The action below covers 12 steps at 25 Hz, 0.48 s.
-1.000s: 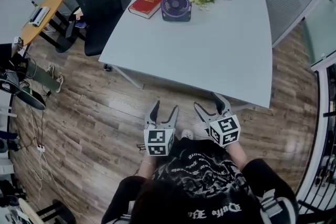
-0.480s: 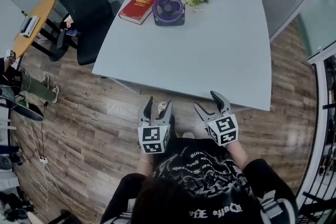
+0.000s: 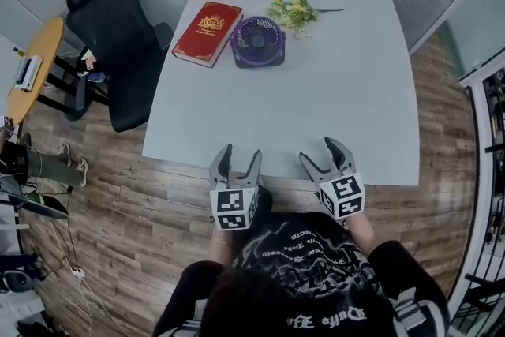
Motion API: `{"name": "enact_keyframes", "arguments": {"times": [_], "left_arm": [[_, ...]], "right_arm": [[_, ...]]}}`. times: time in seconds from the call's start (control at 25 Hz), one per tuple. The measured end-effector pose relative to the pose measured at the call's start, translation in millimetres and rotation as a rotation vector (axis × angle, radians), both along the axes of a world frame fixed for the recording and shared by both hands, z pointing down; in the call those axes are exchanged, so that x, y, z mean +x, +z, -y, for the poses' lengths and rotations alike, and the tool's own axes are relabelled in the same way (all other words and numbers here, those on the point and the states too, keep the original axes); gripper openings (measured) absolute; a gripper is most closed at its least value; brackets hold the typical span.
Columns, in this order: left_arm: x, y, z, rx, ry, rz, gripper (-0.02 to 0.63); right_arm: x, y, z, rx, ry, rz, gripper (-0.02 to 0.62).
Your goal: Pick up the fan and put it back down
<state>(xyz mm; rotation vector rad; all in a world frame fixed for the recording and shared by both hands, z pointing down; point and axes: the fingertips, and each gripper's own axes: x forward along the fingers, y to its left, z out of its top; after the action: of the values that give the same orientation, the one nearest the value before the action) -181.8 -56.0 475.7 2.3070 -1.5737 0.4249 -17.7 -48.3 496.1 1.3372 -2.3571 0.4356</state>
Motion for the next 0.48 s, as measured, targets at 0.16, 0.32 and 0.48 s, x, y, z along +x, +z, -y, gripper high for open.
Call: {"name": "enact_keyframes", "arguments": {"times": [0.16,0.32,0.48], "left_arm": [[-14,0,43,0.000,0.053,-0.009,0.302],[-23,3,79,-0.003,0.101,-0.007,0.302],[-31,6,108,-0.015,0.132,0.008,0.302]], "right_arm": [[-24,-3,32,0.024,0.007,-0.065,0.308],[-38,-2,62,0.024,0.053,-0.049,0.308],[-44,0,86,0.009,0.085,-0.061,0.308]]}}
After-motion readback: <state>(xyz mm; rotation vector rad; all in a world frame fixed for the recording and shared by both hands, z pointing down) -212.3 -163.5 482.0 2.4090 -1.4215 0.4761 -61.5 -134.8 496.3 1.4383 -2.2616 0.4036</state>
